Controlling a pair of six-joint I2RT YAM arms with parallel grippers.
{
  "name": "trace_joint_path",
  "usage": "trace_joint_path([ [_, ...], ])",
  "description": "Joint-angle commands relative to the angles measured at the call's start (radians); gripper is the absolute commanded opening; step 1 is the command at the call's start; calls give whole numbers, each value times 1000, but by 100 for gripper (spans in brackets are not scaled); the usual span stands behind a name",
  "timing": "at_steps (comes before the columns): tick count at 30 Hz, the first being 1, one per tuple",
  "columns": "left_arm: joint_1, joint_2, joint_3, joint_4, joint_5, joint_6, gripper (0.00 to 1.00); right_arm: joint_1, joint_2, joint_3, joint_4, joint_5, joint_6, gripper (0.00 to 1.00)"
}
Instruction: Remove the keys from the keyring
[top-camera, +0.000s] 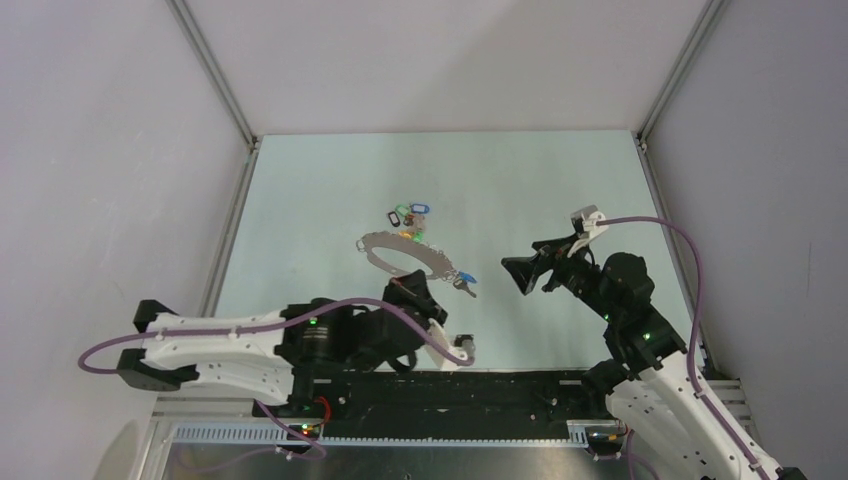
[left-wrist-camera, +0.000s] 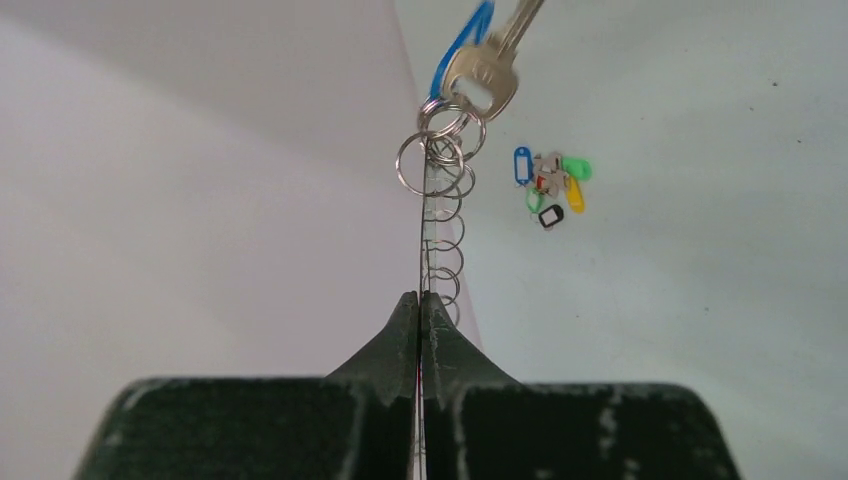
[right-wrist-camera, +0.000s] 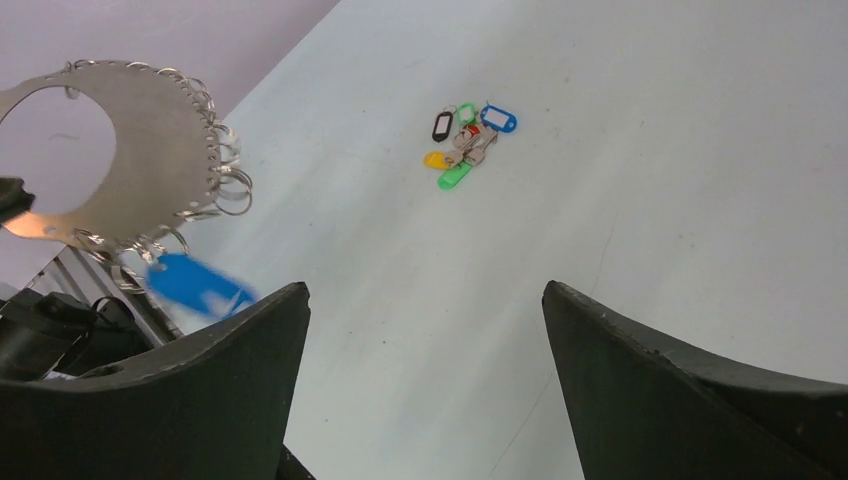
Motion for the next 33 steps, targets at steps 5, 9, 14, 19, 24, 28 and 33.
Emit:
trace_joint_path([
  [5, -8, -132, -60, 216, -159, 119, 0, 1, -11, -2, 89, -9, -7, 89],
  [9, 2, -223, -176, 340, -112, 187, 0, 1, -20, -2, 109, -80, -19, 87],
  [14, 33, -366, -172, 383, 69, 95, 0, 8, -39, -2, 139, -265, -71, 79],
  [19, 168, -470, -186, 410, 347, -37, 0, 41, -38, -3, 216, -360, -40, 77],
  [24, 201, -483, -194, 426, 438, -76, 0, 133, -19, -2, 310, -348, -21, 76],
  [28, 224, -486, -212, 467, 494, -96, 0, 215, 3, -1, 391, -316, -32, 74],
  [33, 237, -488, -215, 479, 566, -118, 0, 324, 25, 25, 387, -244, -203, 75],
])
